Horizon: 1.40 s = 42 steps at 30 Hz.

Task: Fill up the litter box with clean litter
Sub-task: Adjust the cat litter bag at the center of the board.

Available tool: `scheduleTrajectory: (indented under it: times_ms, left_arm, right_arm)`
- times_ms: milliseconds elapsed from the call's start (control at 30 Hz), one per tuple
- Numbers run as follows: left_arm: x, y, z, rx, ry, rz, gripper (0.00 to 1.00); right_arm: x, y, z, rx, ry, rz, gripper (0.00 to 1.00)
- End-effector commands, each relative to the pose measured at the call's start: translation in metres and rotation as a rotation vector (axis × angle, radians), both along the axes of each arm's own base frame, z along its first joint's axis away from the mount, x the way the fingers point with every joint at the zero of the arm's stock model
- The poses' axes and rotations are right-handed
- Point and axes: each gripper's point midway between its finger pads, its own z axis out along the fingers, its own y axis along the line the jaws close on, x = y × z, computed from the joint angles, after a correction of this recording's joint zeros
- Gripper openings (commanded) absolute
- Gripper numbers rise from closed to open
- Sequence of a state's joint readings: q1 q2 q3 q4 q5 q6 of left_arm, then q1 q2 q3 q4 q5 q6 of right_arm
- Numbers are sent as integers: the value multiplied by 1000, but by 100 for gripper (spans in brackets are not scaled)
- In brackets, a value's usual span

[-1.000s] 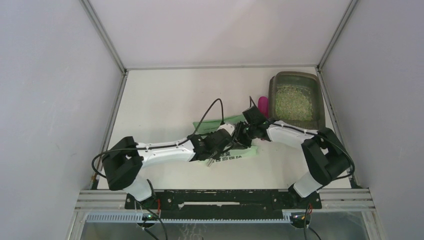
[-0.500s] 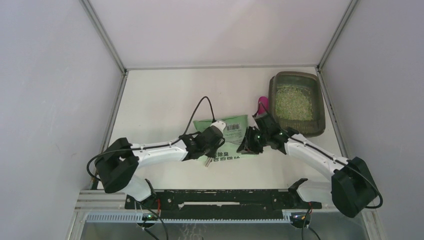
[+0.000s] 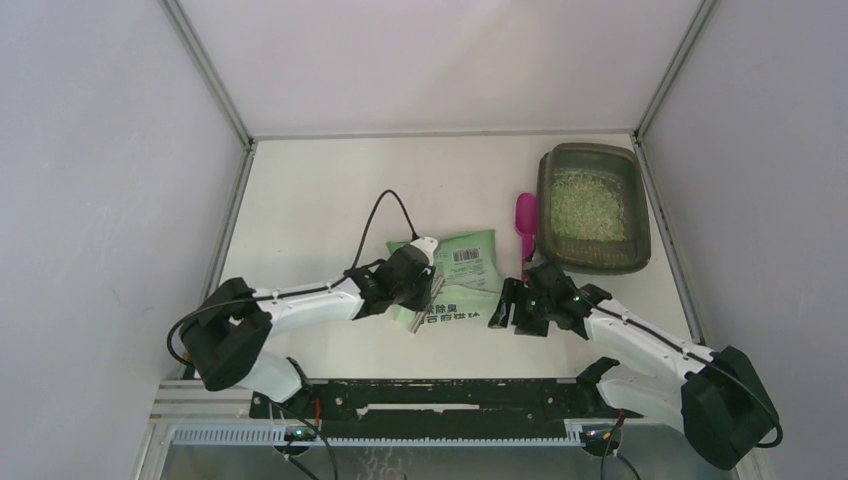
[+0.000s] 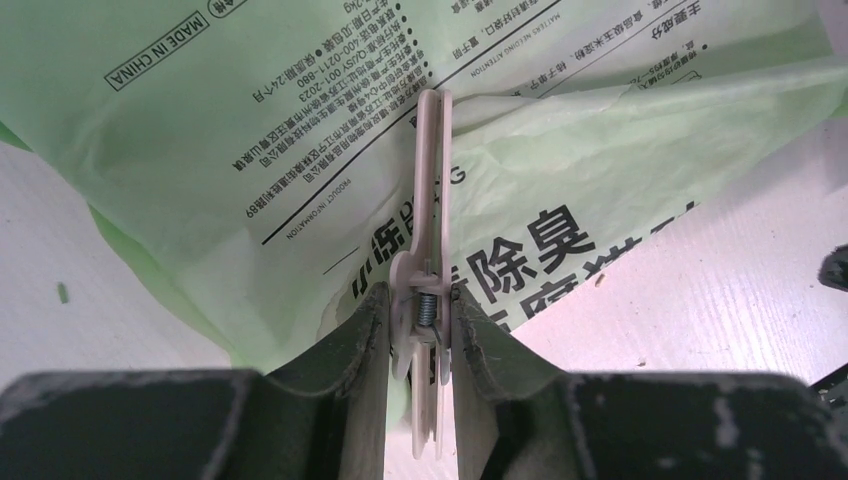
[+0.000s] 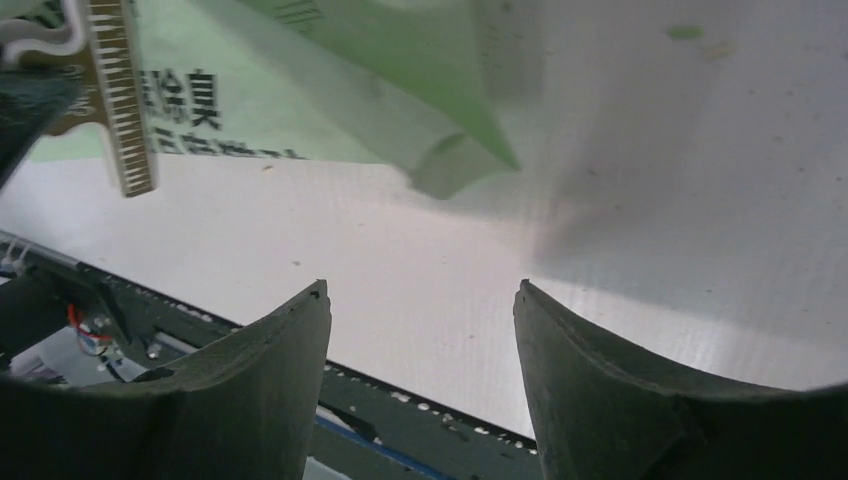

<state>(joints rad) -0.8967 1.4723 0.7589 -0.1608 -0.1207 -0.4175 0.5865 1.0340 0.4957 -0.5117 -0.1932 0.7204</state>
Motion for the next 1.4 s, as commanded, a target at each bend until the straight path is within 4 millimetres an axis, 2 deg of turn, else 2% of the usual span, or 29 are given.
scheduleTrajectory:
  times_ms: [0, 400, 600, 700, 867, 1033, 1267, 1367]
  left_arm:
    - [-11, 15, -22, 33, 61, 3, 0]
    - [-13, 27, -31, 0, 88, 20, 0]
    - [-14, 32, -35, -12, 104, 22, 0]
    - [-15, 31, -35, -32, 113, 12, 0]
    - [-21, 30, -37, -64, 137, -8, 0]
    - [-24, 27, -39, -77, 152, -22, 0]
    - [-25, 25, -41, -84, 165, -35, 0]
    - [-26, 24, -43, -85, 170, -43, 0]
  right_arm:
    - [20, -3, -8, 13, -65, -100, 74]
    - [38, -9, -40, 117, -116, -285, 72]
    - [44, -15, -42, 105, -115, -358, 71]
    - [50, -12, -39, 159, -139, -409, 69]
    - [48, -16, -52, 242, -149, -529, 69]
    - [58, -18, -50, 230, -212, -603, 67]
    - [62, -5, -59, 221, -258, -701, 64]
    - [67, 8, -62, 230, -272, -721, 64]
